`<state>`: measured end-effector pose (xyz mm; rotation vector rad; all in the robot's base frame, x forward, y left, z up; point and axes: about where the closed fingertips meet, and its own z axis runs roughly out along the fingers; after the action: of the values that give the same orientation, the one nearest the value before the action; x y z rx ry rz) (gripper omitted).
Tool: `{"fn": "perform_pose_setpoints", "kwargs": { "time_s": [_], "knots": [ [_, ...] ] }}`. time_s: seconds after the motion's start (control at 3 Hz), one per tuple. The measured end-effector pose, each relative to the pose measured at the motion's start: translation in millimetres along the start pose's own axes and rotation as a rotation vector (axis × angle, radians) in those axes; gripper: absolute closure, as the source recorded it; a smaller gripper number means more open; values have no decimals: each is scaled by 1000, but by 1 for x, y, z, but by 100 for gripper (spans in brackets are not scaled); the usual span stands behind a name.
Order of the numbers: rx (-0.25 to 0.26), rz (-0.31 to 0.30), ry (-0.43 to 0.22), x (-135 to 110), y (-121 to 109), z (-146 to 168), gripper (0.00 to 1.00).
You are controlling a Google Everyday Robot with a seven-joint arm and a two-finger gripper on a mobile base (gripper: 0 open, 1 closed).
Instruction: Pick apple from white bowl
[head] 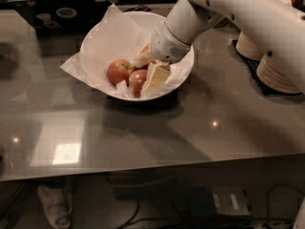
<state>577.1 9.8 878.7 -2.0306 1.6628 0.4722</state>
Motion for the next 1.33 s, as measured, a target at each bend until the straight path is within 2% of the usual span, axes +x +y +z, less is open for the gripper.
{"fn": "perform_pose_setpoints", "kwargs": {
  "time_s": [1.0,1.33],
  "knots": [
    [-1,21,12,1,1,-1,34],
    [-1,52,39,12,18,-8,35]
  ]
}}
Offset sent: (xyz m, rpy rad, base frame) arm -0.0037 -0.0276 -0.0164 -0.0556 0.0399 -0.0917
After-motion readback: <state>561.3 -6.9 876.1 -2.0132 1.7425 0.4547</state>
